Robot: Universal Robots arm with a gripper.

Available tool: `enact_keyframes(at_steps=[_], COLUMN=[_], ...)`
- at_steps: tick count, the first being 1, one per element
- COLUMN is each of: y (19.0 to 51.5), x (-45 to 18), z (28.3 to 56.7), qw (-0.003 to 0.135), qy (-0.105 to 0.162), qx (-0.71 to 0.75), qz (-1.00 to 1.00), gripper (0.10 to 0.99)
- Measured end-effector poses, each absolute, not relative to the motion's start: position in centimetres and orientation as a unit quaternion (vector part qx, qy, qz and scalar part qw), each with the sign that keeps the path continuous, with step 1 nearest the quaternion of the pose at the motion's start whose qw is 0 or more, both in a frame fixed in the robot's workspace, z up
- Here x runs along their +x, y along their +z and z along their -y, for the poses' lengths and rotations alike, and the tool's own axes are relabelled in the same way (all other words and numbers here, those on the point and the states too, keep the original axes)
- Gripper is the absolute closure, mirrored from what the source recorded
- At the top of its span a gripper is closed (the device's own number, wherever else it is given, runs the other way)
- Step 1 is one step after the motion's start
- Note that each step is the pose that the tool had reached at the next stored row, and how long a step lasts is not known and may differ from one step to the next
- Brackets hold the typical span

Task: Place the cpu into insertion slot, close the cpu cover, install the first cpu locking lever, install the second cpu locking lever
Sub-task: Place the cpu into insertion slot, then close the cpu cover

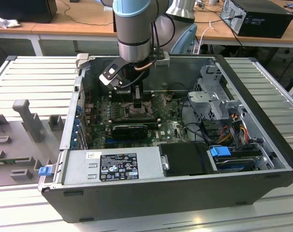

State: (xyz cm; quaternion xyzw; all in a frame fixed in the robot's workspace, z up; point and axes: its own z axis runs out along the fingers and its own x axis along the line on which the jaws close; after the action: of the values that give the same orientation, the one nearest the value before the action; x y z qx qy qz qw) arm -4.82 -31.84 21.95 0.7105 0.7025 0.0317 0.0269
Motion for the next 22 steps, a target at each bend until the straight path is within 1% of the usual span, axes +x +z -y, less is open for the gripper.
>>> enact_keyframes(at_steps=[11, 15, 17, 22], y=[22.4, 23.6, 24.9, 24.8], x=[-4.1, -4.0, -4.0, -3.5], z=[31.9, 31.9, 31.9, 32.1], qw=[0.025, 0.023, 0.02, 0.02], qy=[0.03, 0.028, 0.025, 0.024], qx=[0.711, 0.711, 0.711, 0.711], qz=[-0.702, -0.702, -0.702, -0.702], gripper=[0.98, 0.98, 0.98, 0.98])
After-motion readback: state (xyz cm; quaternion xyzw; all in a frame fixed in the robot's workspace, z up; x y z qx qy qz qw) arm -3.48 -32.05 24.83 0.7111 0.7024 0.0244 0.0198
